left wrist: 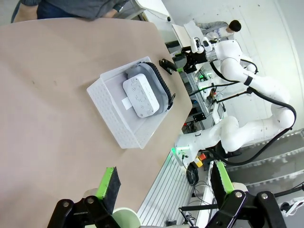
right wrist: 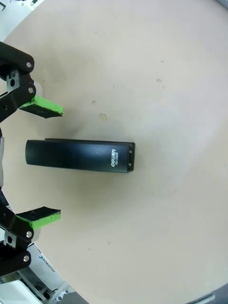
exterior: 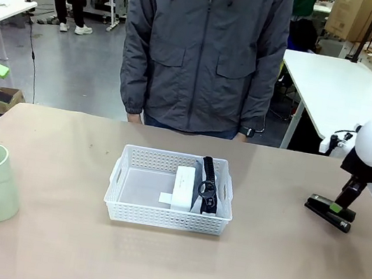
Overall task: Efficiently arrange items inside the basket to fit them all.
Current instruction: Pick up the Stapler and place it inside the Organizing basket.
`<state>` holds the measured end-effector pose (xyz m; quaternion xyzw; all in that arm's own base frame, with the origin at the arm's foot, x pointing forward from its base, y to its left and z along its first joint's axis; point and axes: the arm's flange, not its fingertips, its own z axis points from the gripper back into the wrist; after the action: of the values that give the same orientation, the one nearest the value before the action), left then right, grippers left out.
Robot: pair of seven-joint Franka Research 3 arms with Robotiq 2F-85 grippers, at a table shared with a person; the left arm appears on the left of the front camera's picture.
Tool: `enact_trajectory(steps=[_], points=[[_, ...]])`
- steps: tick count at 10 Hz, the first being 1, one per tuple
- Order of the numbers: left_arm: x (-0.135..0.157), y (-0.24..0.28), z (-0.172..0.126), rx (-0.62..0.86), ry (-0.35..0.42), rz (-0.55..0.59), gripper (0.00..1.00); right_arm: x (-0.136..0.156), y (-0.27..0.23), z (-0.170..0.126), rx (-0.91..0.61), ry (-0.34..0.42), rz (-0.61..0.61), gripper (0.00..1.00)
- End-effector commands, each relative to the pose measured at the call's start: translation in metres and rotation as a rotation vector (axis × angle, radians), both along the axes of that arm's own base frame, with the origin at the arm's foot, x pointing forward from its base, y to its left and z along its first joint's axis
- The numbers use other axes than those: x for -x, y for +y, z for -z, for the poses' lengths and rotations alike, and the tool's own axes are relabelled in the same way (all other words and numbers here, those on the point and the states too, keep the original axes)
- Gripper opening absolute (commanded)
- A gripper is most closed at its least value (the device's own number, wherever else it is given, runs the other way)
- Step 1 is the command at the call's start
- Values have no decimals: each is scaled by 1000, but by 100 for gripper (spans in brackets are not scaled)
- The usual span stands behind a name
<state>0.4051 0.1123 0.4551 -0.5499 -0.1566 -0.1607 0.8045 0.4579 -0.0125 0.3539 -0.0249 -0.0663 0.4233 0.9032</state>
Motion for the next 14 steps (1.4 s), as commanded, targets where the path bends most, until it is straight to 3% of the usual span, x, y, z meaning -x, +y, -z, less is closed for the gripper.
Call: enact_trajectory(steps=[1, 7, 14], points=[[3, 0, -2, -14, -1, 3, 100, -10, 0, 7, 16, -10, 29, 100], [3, 0, -2, -14, -1, 3, 100, -28, 9, 39, -14, 84, 10, 100], [3, 0, -2, -14, -1, 3, 100, -30, 17, 53, 0, 100, -10, 100]])
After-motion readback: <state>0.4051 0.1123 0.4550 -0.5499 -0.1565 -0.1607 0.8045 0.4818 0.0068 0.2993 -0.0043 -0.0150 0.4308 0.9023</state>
